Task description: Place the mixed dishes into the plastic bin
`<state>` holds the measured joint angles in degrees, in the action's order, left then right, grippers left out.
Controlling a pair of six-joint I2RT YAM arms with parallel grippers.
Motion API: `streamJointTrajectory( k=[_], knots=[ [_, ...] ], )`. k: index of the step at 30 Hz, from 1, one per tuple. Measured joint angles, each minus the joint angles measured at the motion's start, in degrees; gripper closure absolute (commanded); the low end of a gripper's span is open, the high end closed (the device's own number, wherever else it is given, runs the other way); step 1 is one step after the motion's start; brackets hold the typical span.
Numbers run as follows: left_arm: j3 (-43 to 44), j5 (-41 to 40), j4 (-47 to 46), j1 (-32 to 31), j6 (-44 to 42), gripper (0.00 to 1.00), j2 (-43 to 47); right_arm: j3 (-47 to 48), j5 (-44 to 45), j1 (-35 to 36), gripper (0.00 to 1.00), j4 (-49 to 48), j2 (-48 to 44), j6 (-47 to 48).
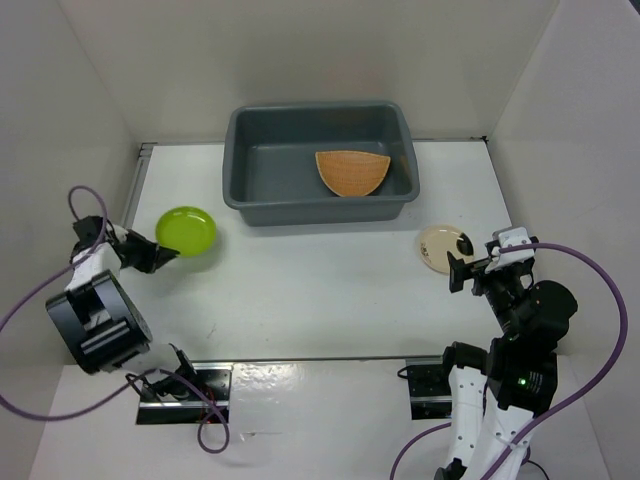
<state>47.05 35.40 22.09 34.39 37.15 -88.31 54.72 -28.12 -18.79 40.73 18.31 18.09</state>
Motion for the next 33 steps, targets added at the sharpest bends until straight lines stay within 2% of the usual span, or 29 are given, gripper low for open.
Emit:
streamJointTrajectory(
  k=[3, 6, 9, 12, 17, 20, 27, 30, 31, 33],
  knots=[
    [3.67, -1.49, 2.05, 1.22, 4.22, 1.0, 8.44, 0.0, 0.0, 0.0, 0.02, 0.0, 0.0, 0.0],
    [9.03, -2.51, 1.27, -0.13, 10.1, 1.0, 15.21, 0.0, 0.0, 0.0, 0.02, -0.02, -0.24, 0.0],
    [13.62, -4.76, -1.6, -4.52, 16.76, 1.0, 19.17, -0.02, 0.0, 0.0, 0.02, 0.0, -1.03, 0.0],
    [20.52, -6.82, -2.58, -12.0, 21.75, 1.0, 16.68, -0.02, -0.17, 0.0, 0.02, 0.0, -1.79, 0.22],
    [37.94, -11.26, -3.17, -26.29, 24.33, 1.0, 1.66, -0.02, -0.35, 0.0, 0.02, 0.0, -1.84, 0.66],
    [49.68, -12.17, 1.42, -32.63, 24.04, 1.0, -7.98, -0.02, -0.46, 0.0, 0.02, 0.0, -1.84, 0.81],
    [90.47, -14.45, 16.98, -44.96, 19.43, 1.0, -39.52, -0.68, -0.63, 0.0, 0.02, -0.07, -2.27, 0.87],
    [113.87, -14.23, 25.07, -48.52, 18.73, 1.0, -54.84, -1.05, -0.57, 0.0, 0.02, -0.09, -2.6, 0.85],
    [119.19, -13.62, 26.47, -49.33, 18.71, 1.0, -58.64, -1.07, -0.55, 0.0, 0.02, -0.07, -2.62, 0.85],
    [122.03, -12.46, 29.16, -50.47, 18.8, 1.0, -62.38, -1.11, -0.37, 0.0, 0.02, -0.09, -2.71, 0.85]
  ],
)
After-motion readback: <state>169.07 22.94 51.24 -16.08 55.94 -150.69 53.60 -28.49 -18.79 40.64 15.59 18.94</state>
